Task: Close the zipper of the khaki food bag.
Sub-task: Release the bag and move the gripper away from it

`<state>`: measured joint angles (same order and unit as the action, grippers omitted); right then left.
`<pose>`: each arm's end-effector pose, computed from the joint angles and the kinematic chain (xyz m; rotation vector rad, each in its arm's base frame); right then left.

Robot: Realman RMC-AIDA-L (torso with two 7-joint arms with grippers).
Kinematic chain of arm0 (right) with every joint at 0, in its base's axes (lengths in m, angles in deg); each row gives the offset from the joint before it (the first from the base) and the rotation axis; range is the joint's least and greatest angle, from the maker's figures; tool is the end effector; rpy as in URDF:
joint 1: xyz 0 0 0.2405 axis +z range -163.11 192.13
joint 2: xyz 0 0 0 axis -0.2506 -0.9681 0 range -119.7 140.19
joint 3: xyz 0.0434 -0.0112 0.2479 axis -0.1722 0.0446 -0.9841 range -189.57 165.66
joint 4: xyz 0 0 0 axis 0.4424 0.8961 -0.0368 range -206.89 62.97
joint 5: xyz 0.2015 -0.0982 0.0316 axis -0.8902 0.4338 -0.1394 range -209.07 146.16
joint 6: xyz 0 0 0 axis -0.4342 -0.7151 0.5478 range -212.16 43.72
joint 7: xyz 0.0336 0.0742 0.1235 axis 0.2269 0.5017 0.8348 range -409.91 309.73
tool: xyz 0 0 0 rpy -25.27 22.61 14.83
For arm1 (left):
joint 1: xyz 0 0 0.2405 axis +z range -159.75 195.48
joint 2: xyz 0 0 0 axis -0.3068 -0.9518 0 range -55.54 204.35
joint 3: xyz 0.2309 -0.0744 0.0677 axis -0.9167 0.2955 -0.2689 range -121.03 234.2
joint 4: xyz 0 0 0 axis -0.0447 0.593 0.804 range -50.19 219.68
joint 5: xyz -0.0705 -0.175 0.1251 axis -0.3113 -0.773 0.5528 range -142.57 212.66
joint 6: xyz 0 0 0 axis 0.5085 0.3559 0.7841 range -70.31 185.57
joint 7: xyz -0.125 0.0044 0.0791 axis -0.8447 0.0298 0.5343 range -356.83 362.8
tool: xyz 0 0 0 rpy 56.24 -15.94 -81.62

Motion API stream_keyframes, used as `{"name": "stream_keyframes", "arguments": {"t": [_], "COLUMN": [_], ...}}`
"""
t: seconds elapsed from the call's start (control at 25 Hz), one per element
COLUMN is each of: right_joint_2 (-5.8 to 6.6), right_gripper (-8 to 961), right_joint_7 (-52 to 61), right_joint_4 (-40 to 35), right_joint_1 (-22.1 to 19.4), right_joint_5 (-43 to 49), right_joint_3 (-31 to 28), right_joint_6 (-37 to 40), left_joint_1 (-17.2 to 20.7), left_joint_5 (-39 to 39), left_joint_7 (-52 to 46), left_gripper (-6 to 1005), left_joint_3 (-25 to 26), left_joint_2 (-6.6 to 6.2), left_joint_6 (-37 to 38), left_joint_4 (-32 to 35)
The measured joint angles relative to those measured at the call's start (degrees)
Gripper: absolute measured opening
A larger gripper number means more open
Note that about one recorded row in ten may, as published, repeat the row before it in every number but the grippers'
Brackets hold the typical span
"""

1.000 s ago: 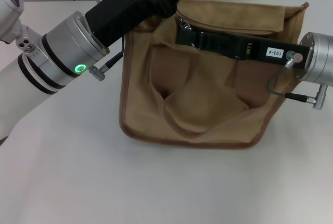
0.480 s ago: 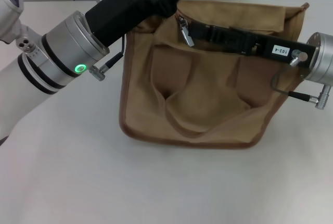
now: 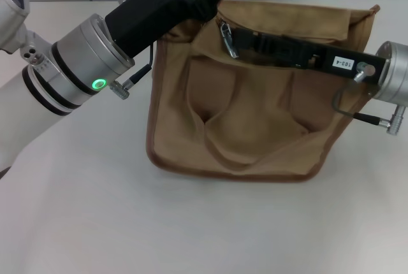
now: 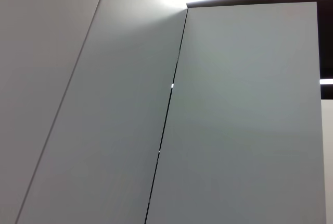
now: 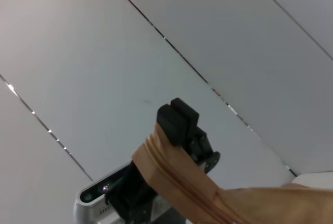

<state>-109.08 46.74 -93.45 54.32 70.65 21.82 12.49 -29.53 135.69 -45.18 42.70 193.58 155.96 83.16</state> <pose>0.1980 0.3552 -0.0185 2.5586 -1.1121 -1.3356 -0.1506 0.3585 -0.0397 -2.2783 -0.3247 -1.6675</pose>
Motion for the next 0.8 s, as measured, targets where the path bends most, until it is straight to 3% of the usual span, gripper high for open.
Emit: {"name": "stream_keyframes", "arguments": {"t": [0.52,0.8], "right_joint_2": [0.32,0.09], "right_gripper": [-2,9], "right_joint_7": [1.61,-4.17], "right_joint_4": [-6.17,-5.68], "right_joint_1": [-6.01,-7.0], "right_joint_5": [-0.73,-7.25], "right_joint_3": [-0.82,-0.35], "right_joint_6": [2.07,5.4], "left_joint_1": [1.13,1.14], "left_joint_5": [-0.01,-0.01], "left_joint_7": [0.0,0.0], "left_gripper": [60,60], "left_joint_3": [1.44,1.48], "left_joint_2": [0.0,0.0], "left_joint_6": [1.24,1.79], "left_joint_4": [0.15,0.02]}}
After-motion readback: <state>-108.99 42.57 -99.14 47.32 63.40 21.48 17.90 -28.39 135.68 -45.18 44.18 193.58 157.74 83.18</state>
